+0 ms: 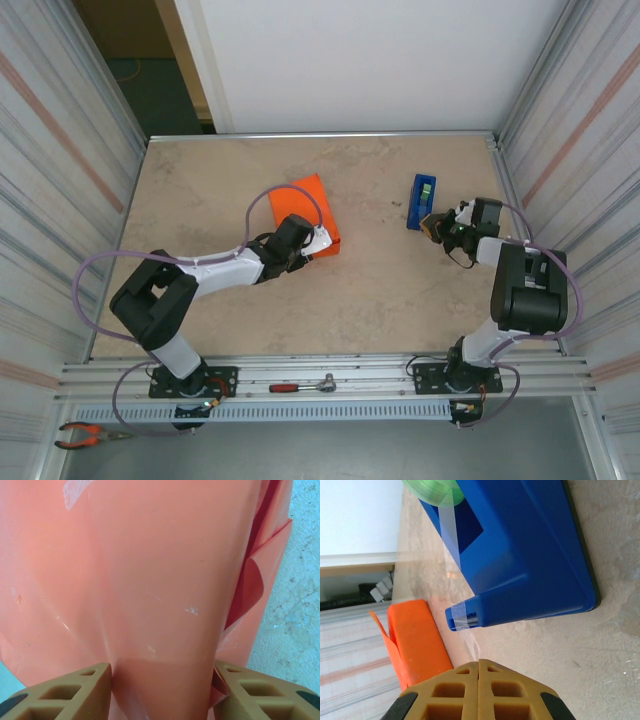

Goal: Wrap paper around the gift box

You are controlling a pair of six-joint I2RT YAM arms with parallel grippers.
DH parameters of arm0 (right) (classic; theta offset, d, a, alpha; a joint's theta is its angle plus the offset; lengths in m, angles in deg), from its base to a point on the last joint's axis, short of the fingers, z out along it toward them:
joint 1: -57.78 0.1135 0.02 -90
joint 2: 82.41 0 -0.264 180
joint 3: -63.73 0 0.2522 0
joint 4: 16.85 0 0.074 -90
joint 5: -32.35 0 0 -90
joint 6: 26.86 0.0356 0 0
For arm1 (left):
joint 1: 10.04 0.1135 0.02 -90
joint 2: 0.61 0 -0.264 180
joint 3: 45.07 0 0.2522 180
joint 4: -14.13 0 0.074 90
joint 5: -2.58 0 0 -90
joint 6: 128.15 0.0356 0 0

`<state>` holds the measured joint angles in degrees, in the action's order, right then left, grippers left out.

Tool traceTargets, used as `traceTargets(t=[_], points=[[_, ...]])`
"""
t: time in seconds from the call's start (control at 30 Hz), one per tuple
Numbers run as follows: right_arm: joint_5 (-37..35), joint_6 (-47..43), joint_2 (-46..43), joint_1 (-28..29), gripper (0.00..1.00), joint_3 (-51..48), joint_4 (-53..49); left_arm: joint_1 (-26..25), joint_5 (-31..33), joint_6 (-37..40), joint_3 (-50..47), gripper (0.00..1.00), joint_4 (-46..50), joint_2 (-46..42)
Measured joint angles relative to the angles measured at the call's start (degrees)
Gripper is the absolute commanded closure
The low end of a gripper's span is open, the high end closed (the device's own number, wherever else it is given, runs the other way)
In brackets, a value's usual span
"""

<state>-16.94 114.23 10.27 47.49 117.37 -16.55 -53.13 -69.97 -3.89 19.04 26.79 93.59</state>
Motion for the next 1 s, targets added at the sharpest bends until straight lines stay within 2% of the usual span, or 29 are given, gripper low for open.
traceTargets(t=[0.27,0.33,0.4,0.43,0.5,1.0], points=[[-0.6,1.5,0.4,-0.3,0.98,-1.9,3.8,0.0,0.0,0.0,0.0,0.48,0.0,0.0],[-0.3,1.8,1.0,-0.3,0.86,-2.0,4.7,0.0,0.0,0.0,0.0,0.48,0.0,0.0],[-0.3,2.3,1.2,-0.4,0.80,-2.4,5.7,0.0,0.0,0.0,0.0,0.48,0.0,0.0],[-0.2,2.6,1.2,-0.3,0.74,-2.4,6.3,0.0,0.0,0.0,0.0,0.48,0.0,0.0],[-0.1,2.5,1.1,-0.3,0.70,-2.5,7.1,0.0,0.0,0.0,0.0,0.48,0.0,0.0],[-0.1,2.4,1.1,-1.4,0.75,-5.6,3.3,0.0,0.0,0.0,0.0,0.49,0.0,0.0]])
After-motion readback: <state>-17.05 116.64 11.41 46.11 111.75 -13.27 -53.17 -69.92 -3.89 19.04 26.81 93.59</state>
